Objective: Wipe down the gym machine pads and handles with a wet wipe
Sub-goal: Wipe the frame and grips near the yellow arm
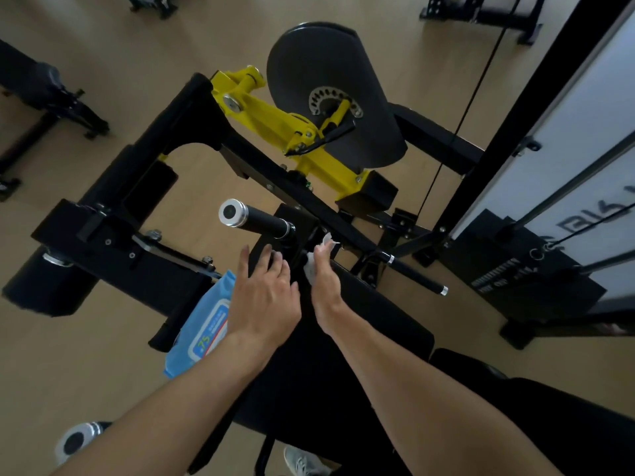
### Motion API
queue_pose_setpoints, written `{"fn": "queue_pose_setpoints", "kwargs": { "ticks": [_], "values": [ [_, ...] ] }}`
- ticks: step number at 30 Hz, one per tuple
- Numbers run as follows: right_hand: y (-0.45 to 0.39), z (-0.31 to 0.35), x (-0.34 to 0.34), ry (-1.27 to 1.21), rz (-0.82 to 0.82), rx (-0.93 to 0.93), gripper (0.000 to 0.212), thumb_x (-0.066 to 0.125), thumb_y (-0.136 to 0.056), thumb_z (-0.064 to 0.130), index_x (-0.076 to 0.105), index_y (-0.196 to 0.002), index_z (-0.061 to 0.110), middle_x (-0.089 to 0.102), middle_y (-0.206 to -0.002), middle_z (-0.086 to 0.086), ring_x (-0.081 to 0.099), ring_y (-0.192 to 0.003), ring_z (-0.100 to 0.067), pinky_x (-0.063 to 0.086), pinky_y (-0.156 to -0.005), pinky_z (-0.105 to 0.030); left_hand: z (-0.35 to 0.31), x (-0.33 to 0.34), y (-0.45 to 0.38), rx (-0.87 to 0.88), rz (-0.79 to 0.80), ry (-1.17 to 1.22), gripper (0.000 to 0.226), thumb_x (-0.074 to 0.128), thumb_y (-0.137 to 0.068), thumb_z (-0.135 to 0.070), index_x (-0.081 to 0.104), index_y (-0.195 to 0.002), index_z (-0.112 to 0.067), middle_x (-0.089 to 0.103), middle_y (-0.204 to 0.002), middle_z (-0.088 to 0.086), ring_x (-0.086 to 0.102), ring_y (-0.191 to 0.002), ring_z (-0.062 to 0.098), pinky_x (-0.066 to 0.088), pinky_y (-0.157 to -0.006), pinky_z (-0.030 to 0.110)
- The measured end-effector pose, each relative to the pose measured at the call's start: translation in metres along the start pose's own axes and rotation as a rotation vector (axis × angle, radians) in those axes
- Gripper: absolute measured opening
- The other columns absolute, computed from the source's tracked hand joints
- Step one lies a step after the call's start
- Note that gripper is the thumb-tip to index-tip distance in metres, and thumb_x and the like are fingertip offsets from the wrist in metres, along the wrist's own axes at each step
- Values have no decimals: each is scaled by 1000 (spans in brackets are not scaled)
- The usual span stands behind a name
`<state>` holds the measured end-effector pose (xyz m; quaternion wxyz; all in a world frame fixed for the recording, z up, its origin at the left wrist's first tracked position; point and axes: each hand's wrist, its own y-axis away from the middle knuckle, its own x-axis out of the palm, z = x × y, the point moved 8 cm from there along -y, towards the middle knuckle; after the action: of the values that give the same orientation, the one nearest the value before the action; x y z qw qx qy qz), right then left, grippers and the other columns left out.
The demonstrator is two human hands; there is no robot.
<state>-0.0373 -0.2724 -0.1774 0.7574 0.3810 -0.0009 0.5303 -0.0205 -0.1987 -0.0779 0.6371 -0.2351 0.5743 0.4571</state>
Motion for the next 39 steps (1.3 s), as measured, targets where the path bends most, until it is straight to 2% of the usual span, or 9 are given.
{"fn": "queue_pose_setpoints", "kwargs": {
  "ticks": [2, 6, 9, 12, 15, 21, 27, 33, 39],
  "values": [
    [13, -13, 11, 10, 52, -20, 85, 34, -96, 73, 3, -164, 31, 11, -172, 0, 18, -156, -16, 16, -114, -26, 0, 0, -1, 16, -22, -6, 64, 18, -100, -35, 60, -137, -5, 59, -145, 10, 38, -148, 22, 6, -127, 53],
    [59, -56, 33, 25, 169, -25, 55, 17, -105, 65, 25, -156, 46, 32, -161, 21, 27, -146, 11, 24, -115, -12, 2, 1, 2, 33, -10, 29, 58, 24, -106, -39, 59, -138, -6, 54, -149, 9, 35, -150, 22, 4, -127, 51],
    [72, -75, 36, 68, 120, -27, 69, 22, -101, 69, 16, -162, 36, 17, -169, 13, 14, -154, 1, 13, -129, -33, 6, -1, 4, 3, 20, 112, 54, 32, -105, -38, 50, -147, -8, 44, -158, 4, 23, -154, 18, -3, -126, 46],
    [54, -60, 28, 15, 110, 22, 64, 20, -105, 65, 36, -156, 31, 39, -159, 10, 36, -147, -5, 22, -124, -30, 6, -5, 5, 5, 37, 140, 75, 2, -96, -40, 43, -152, -11, 36, -162, 1, 16, -156, 17, -2, -127, 46],
    [19, -29, 6, -30, -4, 12, 48, 30, -108, 55, 55, -138, 27, 56, -142, 0, 49, -137, -18, 21, -124, -38, 9, -4, 4, -2, 43, 160, 61, 14, -102, -34, 35, -156, -14, 31, -165, -1, 11, -157, 17, -4, -127, 45],
    [0, -10, 10, -62, -57, -54, 98, 37, -86, 86, 16, -163, 30, 12, -171, 6, 18, -155, -15, 10, -123, -34, 8, -1, 2, -12, 60, 159, 57, 20, -103, -31, 41, -154, -13, 36, -162, 0, 15, -156, 19, -2, -127, 46],
    [37, -84, 41, 28, 90, -92, 80, 19, -95, 83, 3, -162, 41, -1, -170, 19, -2, -155, 2, 1, -129, -42, 4, -3, 3, 29, 78, 117, 98, -18, -82, -46, 41, -153, -12, 34, -164, 3, 13, -157, 20, 2, -128, 46],
    [-4, -24, 14, -47, -3, -156, 68, 24, -106, 64, -2, -163, 37, 8, -172, 4, 19, -154, -11, 14, -122, -34, 7, 0, 3, 0, 103, 150, 70, 9, -95, -34, 39, -154, -13, 34, -164, 1, 11, -157, 18, -5, -127, 43],
    [-32, -9, 4, 67, -29, -228, 78, 30, -97, 60, -14, -158, 40, -13, -171, 6, -8, -158, -14, -6, -128, -51, 7, 0, 4, -10, 54, 160, 57, 21, -103, -29, 43, -152, -11, 38, -161, 2, 13, -157, 20, -7, -125, 41]
  ]
}}
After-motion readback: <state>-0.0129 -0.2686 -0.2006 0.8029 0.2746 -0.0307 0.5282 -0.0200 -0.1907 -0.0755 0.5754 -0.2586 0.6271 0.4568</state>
